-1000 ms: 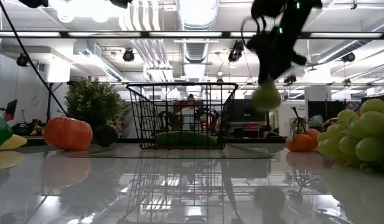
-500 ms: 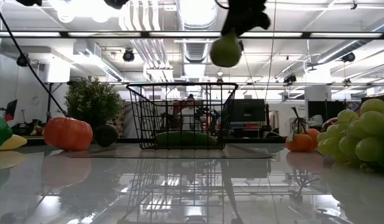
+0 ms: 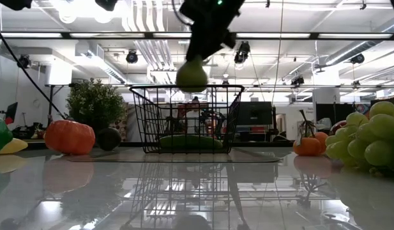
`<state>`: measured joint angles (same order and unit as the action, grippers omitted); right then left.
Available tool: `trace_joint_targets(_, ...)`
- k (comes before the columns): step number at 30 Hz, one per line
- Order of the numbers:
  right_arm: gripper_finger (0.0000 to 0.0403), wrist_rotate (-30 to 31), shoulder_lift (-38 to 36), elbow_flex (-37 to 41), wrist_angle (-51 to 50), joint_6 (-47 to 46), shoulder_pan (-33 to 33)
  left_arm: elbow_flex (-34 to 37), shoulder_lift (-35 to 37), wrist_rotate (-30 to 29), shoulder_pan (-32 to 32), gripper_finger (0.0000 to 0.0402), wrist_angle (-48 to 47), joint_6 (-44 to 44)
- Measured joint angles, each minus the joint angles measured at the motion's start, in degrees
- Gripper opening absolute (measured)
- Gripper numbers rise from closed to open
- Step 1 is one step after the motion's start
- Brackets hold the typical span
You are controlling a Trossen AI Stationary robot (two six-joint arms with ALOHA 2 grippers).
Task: Build produce basket
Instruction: Put the pear into the black wire basket
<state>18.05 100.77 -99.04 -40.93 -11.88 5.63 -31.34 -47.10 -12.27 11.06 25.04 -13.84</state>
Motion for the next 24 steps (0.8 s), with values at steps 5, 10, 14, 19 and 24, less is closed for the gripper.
trace_joint_targets(5, 0.0148, 0.0, 4.1, 0.0, 4.3, 0.9, 0.0, 0.1, -0.4, 0.0, 0.9, 0.0212, 0.0, 0.0)
trace_joint_targets(10, 0.0148, 0.0, 6.8, 0.1, 4.6, 1.1, 0.0, 0.1, -0.5, 0.0, 1.1, 0.0212, 0.0, 0.0)
trace_joint_targets(14, 0.0148, 0.0, 8.0, 0.1, 6.0, 1.5, 0.0, 0.1, -0.5, 0.0, 1.1, 0.0212, 0.2, 0.0)
trace_joint_targets(19, 0.0148, 0.0, 9.4, 0.2, 6.1, 1.7, 0.4, 0.1, -0.6, 0.0, 1.1, 0.0212, 0.3, 0.0)
trace_joint_targets(24, 0.0148, 0.1, 11.6, 0.3, 6.8, 2.0, 0.5, 0.1, -0.5, 0.0, 1.1, 0.0212, 0.2, 0.1)
